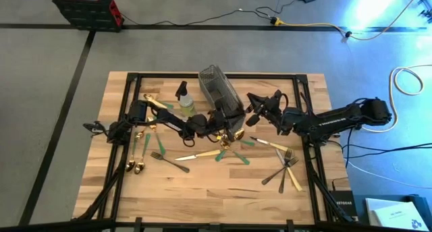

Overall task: Sort silverware
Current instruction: Put the black fork into the gray silverware organizer

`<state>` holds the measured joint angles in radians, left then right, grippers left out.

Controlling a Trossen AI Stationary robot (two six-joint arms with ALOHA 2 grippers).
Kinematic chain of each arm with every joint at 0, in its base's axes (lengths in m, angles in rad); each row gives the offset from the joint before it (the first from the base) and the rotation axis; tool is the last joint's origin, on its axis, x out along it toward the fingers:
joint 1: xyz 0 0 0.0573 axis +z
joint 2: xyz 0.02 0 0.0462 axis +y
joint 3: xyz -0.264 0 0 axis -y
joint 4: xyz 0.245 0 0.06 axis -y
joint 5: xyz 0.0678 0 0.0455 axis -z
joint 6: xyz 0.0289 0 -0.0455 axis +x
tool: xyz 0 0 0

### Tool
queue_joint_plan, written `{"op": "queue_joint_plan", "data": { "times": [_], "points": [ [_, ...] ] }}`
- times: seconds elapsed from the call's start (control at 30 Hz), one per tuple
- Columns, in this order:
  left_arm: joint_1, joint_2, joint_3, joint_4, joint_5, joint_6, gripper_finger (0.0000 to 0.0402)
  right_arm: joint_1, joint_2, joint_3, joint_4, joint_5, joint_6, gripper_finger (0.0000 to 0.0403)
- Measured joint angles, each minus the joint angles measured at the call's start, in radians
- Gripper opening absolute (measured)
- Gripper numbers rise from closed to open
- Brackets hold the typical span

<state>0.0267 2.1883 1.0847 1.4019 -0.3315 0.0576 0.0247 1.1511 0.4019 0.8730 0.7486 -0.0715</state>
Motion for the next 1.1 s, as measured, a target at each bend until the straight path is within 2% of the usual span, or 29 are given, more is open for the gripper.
{"op": "queue_joint_plan", "data": {
  "times": [0.63, 0.8, 1.1],
  "points": [
    [-0.002, 0.0, 0.0, 0.032, -0.012, -0.001, 0.0008, 0.001, 0.0, 0.0, -0.009, -0.051, 0.018, 0.0],
    [-0.002, 0.0, 0.0, 0.031, -0.021, 0.014, 0.0039, 0.001, 0.0, 0.0, -0.009, -0.088, 0.018, 0.0],
    [-0.002, 0.0, 0.0, 0.032, -0.042, 0.044, 0.0101, 0.001, 0.0, 0.0, -0.019, -0.089, 0.018, 0.0]
  ]
}}
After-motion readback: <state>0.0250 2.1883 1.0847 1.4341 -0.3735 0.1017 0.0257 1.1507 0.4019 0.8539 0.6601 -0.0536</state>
